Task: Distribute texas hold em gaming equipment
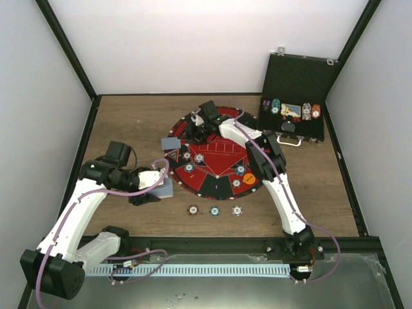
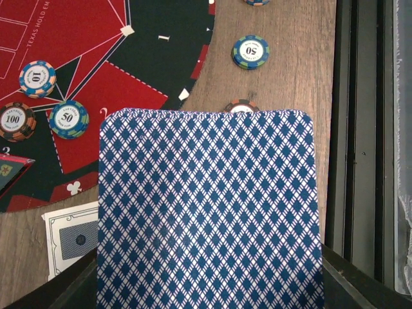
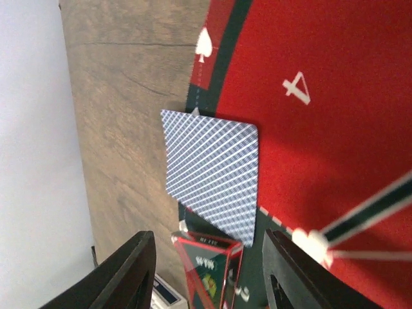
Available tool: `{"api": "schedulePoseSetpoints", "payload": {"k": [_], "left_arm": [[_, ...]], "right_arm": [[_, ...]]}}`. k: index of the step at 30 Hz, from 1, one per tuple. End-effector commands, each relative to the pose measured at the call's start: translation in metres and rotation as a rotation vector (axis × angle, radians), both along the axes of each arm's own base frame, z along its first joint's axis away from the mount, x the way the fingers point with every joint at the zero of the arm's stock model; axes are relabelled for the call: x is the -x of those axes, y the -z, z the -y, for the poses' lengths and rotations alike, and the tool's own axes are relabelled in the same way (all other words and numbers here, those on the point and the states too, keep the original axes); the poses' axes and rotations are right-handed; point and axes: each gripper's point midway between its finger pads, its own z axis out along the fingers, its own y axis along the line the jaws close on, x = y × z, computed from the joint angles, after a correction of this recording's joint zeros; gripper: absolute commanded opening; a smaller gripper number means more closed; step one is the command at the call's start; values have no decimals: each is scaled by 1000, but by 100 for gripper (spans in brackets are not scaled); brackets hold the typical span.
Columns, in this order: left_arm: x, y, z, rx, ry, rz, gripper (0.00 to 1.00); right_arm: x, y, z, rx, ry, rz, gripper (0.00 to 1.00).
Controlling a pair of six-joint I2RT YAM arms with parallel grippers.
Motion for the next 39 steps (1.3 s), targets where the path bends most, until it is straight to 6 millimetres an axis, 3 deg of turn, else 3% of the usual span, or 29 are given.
{"api": "schedulePoseSetpoints", "payload": {"k": [1, 6, 9, 13, 17, 21, 26, 30, 39], "left_arm": [[-5, -13, 8, 54, 8, 24, 4], [-6, -17, 8, 60, 7, 37, 4], [-7, -18, 9, 60, 8, 42, 4], [-7, -19, 9, 62, 13, 44, 4], [-5, -17, 9, 61, 21, 44, 4], [-6, -17, 9, 60, 26, 48, 4], [-5, -16, 8, 58, 28, 51, 4], [-5, -17, 8, 60, 29, 54, 4], [-3, -18, 8, 59, 33, 65, 4]], "right_arm": [[0, -62, 17, 52, 9, 131, 49], [26, -99, 28, 23, 4, 166, 54], [64, -122, 34, -46, -4, 180, 65], [129, -144, 40, -140, -47, 192, 78], [188, -160, 48, -237, -75, 199, 85], [227, -167, 50, -289, -97, 188, 87], [253, -176, 34, -319, -147, 186, 87], [265, -171, 15, -320, -186, 166, 86], [275, -167, -16, -357, -236, 143, 84]]}}
